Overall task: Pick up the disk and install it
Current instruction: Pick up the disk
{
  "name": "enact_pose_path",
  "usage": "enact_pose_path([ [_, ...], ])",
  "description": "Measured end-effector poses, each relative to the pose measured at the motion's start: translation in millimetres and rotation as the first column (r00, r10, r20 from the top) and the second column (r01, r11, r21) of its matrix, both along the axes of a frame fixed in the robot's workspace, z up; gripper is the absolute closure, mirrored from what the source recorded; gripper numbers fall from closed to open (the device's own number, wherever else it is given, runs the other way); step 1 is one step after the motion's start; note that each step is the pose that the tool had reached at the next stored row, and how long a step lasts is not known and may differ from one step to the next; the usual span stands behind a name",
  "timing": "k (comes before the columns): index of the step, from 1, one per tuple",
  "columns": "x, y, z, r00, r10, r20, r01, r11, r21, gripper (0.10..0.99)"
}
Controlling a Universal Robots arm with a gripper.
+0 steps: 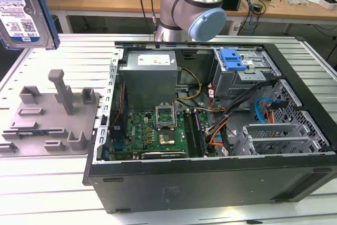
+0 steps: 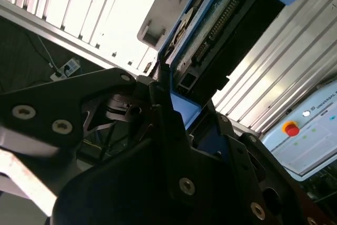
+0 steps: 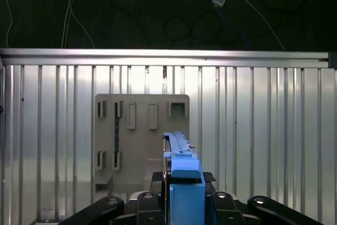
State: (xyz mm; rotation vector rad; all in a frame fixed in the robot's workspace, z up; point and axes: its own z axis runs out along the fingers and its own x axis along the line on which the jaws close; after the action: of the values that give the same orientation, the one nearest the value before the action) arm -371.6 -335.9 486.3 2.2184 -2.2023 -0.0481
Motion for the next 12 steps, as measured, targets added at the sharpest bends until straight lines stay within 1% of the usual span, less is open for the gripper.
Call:
enact_pose_path([
  [4, 13.0, -6.0, 0.0, 1.0, 0.0, 0.0001, 0.0, 1.0, 0.0, 0.718],
  [8, 28.4, -13.6, 0.0, 1.0, 0.0, 0.0, 0.0, 1.0, 0.0, 0.718],
  [9, 34.2, -16.5, 0.0, 1.0, 0.0, 0.0, 0.0, 1.0, 0.0, 0.718],
  [11, 41.3, -20.3, 0.0, 1.0, 0.0, -0.0001, 0.0, 1.0, 0.0, 0.718],
  [12, 47.4, -23.7, 0.0, 1.0, 0.0, 0.0, 0.0, 1.0, 0.0, 0.718],
])
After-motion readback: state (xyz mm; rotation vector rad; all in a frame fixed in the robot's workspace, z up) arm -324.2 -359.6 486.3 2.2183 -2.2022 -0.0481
